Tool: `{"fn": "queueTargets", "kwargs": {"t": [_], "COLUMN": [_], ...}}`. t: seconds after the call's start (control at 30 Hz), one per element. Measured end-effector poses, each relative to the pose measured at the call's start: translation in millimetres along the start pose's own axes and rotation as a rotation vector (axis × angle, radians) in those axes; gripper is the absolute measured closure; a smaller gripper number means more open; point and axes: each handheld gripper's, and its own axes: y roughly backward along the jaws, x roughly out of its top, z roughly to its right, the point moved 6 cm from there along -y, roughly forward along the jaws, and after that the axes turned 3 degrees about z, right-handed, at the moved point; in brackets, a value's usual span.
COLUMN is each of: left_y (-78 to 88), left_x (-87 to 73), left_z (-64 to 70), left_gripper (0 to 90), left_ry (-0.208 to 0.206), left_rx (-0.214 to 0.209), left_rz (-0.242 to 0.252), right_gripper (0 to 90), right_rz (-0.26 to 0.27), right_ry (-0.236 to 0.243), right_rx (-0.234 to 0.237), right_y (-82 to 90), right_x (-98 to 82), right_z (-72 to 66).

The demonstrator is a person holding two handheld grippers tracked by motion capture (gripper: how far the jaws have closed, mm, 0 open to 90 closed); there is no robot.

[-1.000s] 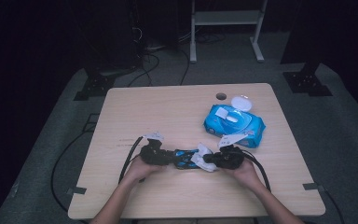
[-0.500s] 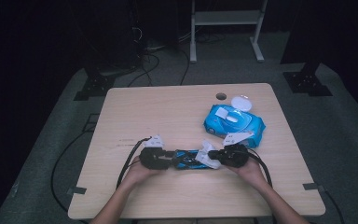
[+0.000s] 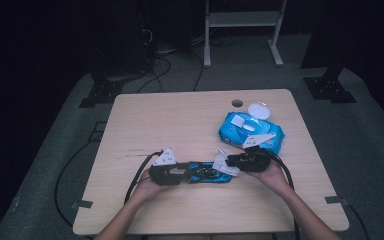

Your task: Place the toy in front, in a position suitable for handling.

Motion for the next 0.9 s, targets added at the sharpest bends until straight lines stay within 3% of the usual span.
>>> {"fn": "queueTargets", "kwargs": {"t": [0.13, 0.2, 0.37, 0.9], "left_y": [0.7, 1.4, 1.8, 2.9], "left_x": [0.0, -0.7, -1.2, -2.5], "left_z": [2.2, 3.5, 5.2, 8.0], "left_gripper": [60.4, 60.4, 60.4, 60.4], "left_ry": [-0.026, -0.038, -0.050, -0.091], "left_rx": [0.014, 0.023, 0.031, 0.045], "left_rz": [0.002, 0.009, 0.018, 0.038], "right_gripper": [65.2, 59.2, 52.0, 46.7], "right_rz": [-0.014, -0.038, -0.060, -0.075], "right_ry": [-0.012, -0.022, -0.039, -0.081], "right_rx": [0.034, 0.074, 0.104, 0.181], "right_y": [-0.2, -3.7, -10.2, -15.6], "right_x": [-0.5, -1.4, -2.8, -5.9], "right_z": [2.2, 2.0, 3.3, 4.6]}}
